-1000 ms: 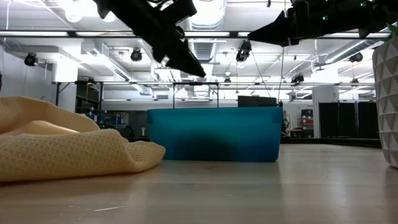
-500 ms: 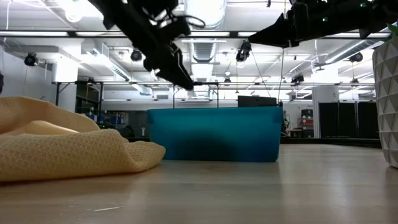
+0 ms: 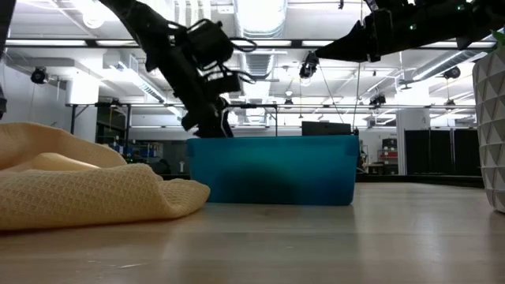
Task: Pick and placing Produce into tupperware
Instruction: Put the red cherry into the blue bin
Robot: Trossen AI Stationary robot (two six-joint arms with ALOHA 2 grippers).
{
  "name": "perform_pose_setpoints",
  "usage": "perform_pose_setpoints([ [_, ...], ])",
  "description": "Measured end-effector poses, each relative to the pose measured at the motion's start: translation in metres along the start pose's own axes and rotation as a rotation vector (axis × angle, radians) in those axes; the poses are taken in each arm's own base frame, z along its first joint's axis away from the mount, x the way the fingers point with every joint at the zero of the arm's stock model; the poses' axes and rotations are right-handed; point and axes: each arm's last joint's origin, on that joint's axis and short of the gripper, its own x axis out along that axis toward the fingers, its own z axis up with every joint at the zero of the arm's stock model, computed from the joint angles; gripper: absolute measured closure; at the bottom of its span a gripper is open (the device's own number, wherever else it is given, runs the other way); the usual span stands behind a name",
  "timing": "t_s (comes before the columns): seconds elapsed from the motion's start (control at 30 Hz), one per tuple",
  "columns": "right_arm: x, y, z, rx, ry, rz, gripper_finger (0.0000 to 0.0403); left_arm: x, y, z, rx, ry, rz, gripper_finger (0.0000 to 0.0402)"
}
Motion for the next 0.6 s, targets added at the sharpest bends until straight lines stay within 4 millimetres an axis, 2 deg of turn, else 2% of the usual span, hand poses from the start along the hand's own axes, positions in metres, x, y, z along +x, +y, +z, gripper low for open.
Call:
perform_pose_setpoints([
  [0.4,0.0,0.0,-0.001,-0.003,0.01,-0.004,0.0394,0.041,-0.006,-0.019,0.007,0.102,-0.03,0.0136],
  [0.6,0.0,-0.001,-0.001,-0.003,0.017,-0.022,0.0394,0.048,-0.003,-0.022,0.008,0.111,-0.007,0.0136],
])
